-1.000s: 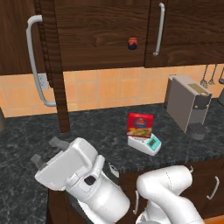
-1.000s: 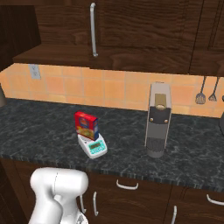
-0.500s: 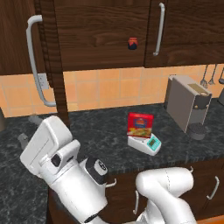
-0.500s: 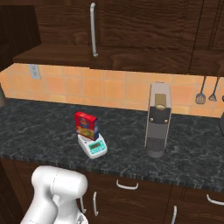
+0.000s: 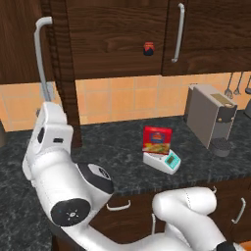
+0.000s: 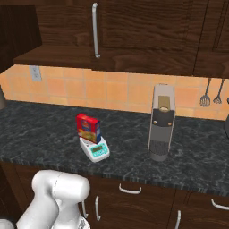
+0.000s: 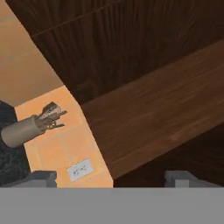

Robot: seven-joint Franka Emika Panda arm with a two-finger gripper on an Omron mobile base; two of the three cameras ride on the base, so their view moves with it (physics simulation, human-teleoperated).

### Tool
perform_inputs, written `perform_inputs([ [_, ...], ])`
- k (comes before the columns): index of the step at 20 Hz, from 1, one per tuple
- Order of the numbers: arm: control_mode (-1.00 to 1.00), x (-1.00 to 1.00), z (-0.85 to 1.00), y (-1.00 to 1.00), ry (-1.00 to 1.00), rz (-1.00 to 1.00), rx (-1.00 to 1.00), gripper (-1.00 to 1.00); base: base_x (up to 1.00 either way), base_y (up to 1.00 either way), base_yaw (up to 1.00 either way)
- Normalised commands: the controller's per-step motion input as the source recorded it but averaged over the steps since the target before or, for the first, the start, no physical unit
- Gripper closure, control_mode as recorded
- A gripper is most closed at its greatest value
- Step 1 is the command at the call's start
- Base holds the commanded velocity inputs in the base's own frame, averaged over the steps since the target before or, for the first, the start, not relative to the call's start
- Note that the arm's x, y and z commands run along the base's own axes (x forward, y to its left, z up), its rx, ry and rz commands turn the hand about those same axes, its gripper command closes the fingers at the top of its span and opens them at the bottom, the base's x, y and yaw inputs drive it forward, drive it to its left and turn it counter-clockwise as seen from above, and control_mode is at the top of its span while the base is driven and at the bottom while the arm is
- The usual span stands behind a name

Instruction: Pick the boxed food and place it on the digital scale for weighing, and close the cabinet.

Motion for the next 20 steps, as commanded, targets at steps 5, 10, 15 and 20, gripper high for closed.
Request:
perform_inputs([
  [5, -1.0, 1.0, -0.06, -0.21, 0.3, -0.18, -0.06, -1.0, 0.0, 0.0, 0.0],
  [10, -1.0, 0.93, 0.0, -0.96, 0.26, -0.12, 0.02, -1.0, 0.0, 0.0, 0.0],
  [15, -1.0, 1.0, 0.0, -1.0, 0.2, -0.05, 0.14, -1.0, 0.0, 0.0, 0.0],
  [20, -1.0, 1.0, 0.0, -1.0, 0.06, 0.0, 0.22, -1.0, 0.0, 0.0, 0.0],
])
